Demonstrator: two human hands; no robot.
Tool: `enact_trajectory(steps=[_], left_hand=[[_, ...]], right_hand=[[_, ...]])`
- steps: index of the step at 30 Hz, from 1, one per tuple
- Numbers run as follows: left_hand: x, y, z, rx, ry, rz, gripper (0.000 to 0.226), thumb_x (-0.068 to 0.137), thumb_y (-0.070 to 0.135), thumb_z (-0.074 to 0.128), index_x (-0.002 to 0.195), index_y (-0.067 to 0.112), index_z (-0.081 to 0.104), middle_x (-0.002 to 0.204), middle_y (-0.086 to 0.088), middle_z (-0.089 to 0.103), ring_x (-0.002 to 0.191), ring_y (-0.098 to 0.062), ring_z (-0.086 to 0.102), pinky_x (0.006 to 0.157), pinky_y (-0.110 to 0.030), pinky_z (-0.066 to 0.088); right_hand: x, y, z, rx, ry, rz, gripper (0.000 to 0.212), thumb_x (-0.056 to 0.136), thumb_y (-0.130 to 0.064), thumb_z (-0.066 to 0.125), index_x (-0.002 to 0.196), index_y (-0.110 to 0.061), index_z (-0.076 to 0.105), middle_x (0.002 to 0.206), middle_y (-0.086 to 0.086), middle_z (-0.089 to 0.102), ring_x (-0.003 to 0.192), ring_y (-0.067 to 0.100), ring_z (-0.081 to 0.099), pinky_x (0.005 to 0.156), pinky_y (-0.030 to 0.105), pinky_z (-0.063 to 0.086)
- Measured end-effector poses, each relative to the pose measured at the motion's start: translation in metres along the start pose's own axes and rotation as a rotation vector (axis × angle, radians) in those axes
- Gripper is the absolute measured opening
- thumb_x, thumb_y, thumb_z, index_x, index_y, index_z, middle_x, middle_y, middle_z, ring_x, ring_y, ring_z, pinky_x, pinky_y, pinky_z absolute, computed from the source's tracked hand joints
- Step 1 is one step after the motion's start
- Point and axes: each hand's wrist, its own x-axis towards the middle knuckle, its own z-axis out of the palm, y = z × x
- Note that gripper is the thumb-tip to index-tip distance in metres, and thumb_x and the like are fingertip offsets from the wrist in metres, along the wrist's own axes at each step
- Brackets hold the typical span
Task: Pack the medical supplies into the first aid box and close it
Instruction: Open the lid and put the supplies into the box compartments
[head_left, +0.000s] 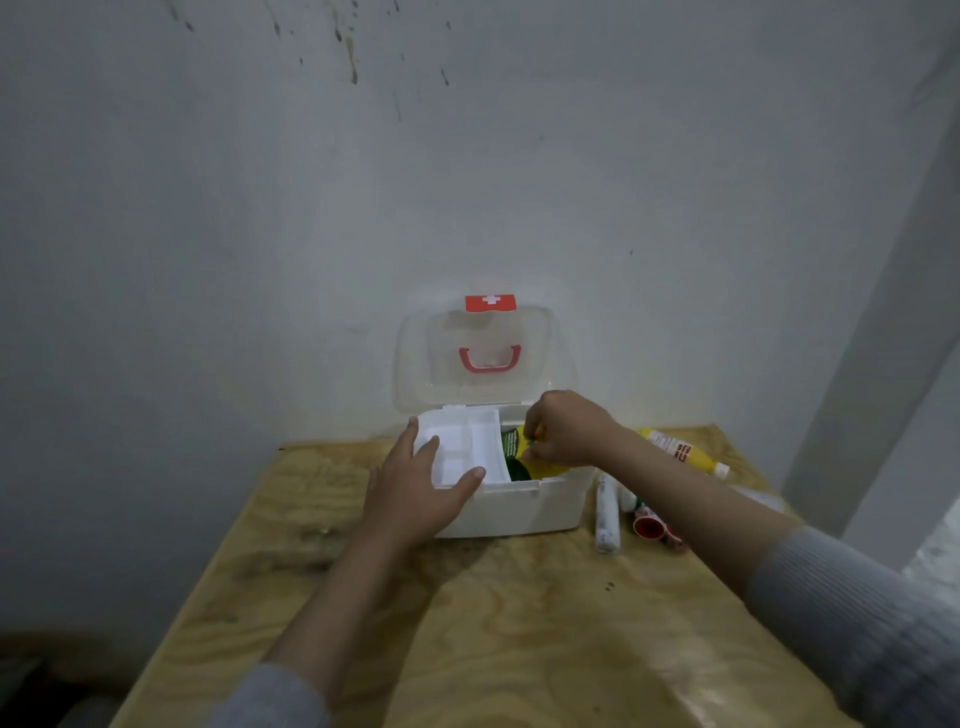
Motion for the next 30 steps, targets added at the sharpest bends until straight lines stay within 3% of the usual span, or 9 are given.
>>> enact_trajectory(steps=[6, 13, 18, 22, 27, 30], left_hand=[[-0.001, 0.000, 0.003, -0.020, 0.032, -0.002, 0.084, 0.076, 0.073, 0.050, 0.143, 0.023, 0.040, 0.161, 0.007, 0.010, 0.145, -0.022, 0.022, 0.115, -0.049, 0.027], [0.002, -0.002, 0.007, -0.051, 0.049, -0.009, 0.083, 0.076, 0.071, 0.053, 0.142, 0.023, 0.041, 0.161, 0.008, 0.010, 0.144, -0.022, 0.023, 0.111, -0.047, 0.032], [0.003, -0.002, 0.009, -0.054, 0.063, -0.015, 0.082, 0.076, 0.070, 0.054, 0.142, 0.024, 0.042, 0.161, 0.009, 0.010, 0.144, -0.022, 0.023, 0.109, -0.047, 0.034], [0.003, -0.001, 0.010, -0.051, 0.068, -0.030, 0.080, 0.076, 0.069, 0.055, 0.142, 0.024, 0.041, 0.161, 0.008, 0.011, 0.143, -0.023, 0.025, 0.109, -0.047, 0.035], [-0.001, 0.001, 0.007, -0.037, 0.063, -0.019, 0.079, 0.078, 0.068, 0.054, 0.141, 0.022, 0.042, 0.161, 0.007, 0.012, 0.143, -0.023, 0.025, 0.108, -0.047, 0.035], [0.002, 0.001, 0.005, -0.032, 0.062, -0.016, 0.079, 0.078, 0.068, 0.054, 0.141, 0.021, 0.043, 0.160, 0.007, 0.013, 0.142, -0.024, 0.026, 0.108, -0.047, 0.035]], right_hand=[[0.014, 0.004, 0.030, 0.036, -0.114, 0.109, 0.027, 0.069, -0.029, 0.077, 0.089, -0.012, 0.072, 0.092, 0.004, 0.069, 0.083, 0.019, 0.059, 0.068, 0.029, 0.047], [0.021, 0.006, 0.038, 0.022, -0.098, 0.136, 0.025, 0.069, -0.032, 0.076, 0.089, -0.016, 0.073, 0.093, 0.002, 0.071, 0.087, 0.018, 0.063, 0.074, 0.031, 0.054], [0.017, 0.007, 0.034, 0.041, -0.164, 0.042, 0.035, 0.074, -0.030, 0.073, 0.109, -0.031, 0.067, 0.099, -0.004, 0.065, 0.094, 0.016, 0.060, 0.078, 0.031, 0.052], [0.017, 0.008, 0.034, 0.046, -0.182, 0.053, 0.044, 0.073, -0.020, 0.071, 0.115, -0.028, 0.061, 0.111, 0.001, 0.065, 0.096, 0.018, 0.060, 0.085, 0.038, 0.054], [0.009, 0.007, 0.031, 0.148, -0.056, 0.101, 0.052, 0.073, -0.005, 0.065, 0.123, -0.016, 0.053, 0.119, 0.009, 0.059, 0.105, 0.024, 0.056, 0.086, 0.037, 0.052], [0.002, 0.013, 0.024, 0.347, 0.140, 0.111, 0.052, 0.067, 0.004, 0.067, 0.116, -0.011, 0.059, 0.109, 0.015, 0.064, 0.088, 0.021, 0.059, 0.079, 0.035, 0.055]])
